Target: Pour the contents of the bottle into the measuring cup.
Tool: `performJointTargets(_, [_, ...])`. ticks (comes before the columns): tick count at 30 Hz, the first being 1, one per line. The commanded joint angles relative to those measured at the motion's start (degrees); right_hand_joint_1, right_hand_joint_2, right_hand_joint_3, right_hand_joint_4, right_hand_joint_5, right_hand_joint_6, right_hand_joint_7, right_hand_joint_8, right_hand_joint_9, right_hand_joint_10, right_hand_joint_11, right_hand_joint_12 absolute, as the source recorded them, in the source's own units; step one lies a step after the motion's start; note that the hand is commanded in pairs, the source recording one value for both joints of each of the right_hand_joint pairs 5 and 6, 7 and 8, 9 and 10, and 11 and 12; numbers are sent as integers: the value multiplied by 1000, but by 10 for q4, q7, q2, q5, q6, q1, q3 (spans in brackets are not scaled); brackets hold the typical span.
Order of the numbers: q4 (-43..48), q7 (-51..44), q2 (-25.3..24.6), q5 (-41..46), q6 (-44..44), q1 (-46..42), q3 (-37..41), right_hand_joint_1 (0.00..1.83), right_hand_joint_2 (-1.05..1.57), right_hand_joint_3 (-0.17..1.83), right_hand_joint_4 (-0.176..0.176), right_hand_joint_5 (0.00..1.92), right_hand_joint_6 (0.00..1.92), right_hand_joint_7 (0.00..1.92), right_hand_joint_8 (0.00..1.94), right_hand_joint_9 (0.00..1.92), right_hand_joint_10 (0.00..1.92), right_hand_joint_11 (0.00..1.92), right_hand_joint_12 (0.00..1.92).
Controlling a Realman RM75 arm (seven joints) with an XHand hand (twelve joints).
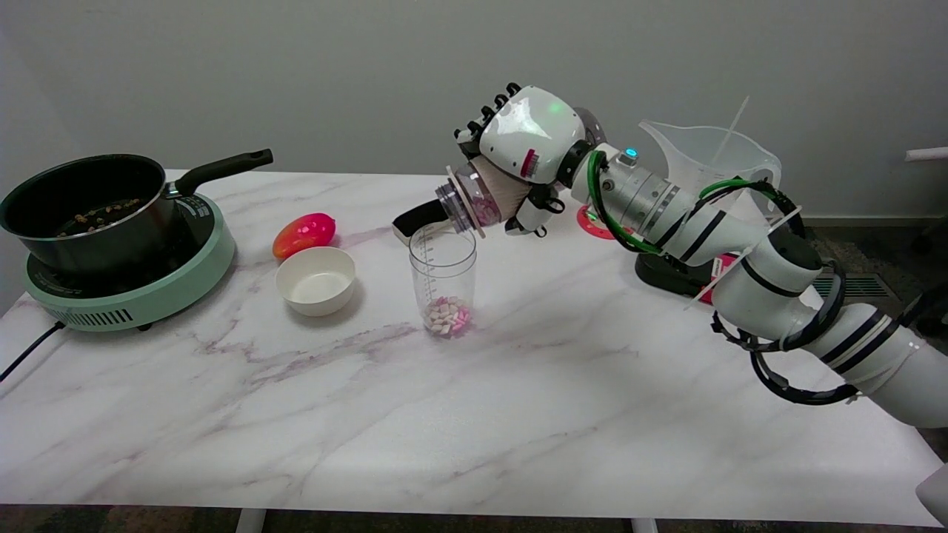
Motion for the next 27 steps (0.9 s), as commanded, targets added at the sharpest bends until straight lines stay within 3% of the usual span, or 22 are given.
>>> performJointTargets(1, [0, -2, 14, -8, -10, 19, -32, 1277, 1350, 598, 0, 1920, 1920, 1847, 1847, 1604, 1604, 1333, 1333])
performJointTargets(27, [35, -9, 42, -34, -8, 42, -62, 1275, 1357, 596, 0, 1920, 1920, 1852, 1852, 1602, 1602, 1331, 1331])
